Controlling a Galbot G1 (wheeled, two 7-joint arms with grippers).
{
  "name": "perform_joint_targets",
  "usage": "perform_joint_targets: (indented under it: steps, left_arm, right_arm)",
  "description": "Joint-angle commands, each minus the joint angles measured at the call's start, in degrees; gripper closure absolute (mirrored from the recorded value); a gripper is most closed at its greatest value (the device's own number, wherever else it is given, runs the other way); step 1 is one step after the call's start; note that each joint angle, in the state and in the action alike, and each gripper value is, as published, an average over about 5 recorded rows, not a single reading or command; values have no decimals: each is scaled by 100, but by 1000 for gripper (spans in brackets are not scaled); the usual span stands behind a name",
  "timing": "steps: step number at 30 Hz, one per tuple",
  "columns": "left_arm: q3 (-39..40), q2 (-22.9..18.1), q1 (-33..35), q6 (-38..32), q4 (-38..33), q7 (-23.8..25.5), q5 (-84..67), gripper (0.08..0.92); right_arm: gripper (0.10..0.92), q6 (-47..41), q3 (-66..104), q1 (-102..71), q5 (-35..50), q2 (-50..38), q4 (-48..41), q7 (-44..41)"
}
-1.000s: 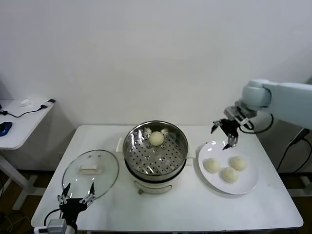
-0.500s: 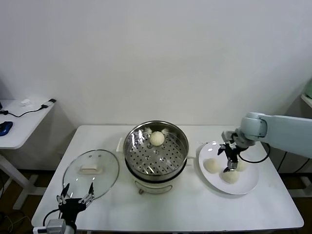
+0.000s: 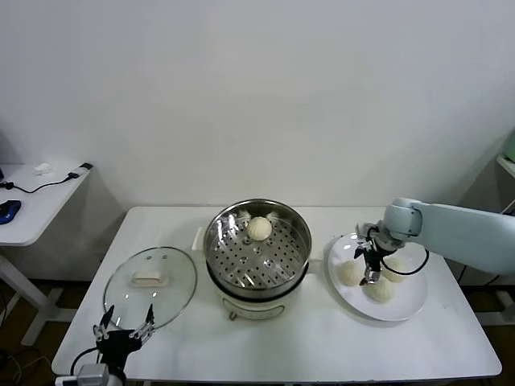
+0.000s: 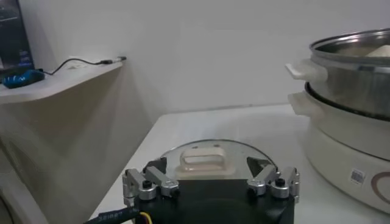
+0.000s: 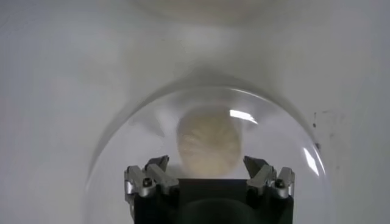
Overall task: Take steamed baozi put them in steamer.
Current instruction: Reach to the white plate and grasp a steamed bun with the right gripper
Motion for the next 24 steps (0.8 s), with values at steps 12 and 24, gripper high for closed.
perform_joint_targets:
  steps: [12, 24]
  left_arm:
    - [-25, 16, -19, -8, 56, -28, 9, 177]
    - [-24, 35, -79, 51, 51, -61, 16, 177]
  right_arm:
    - [319, 6, 376, -388, -201, 284, -379, -129]
    - [371, 365, -384, 1292, -181, 222, -73, -867]
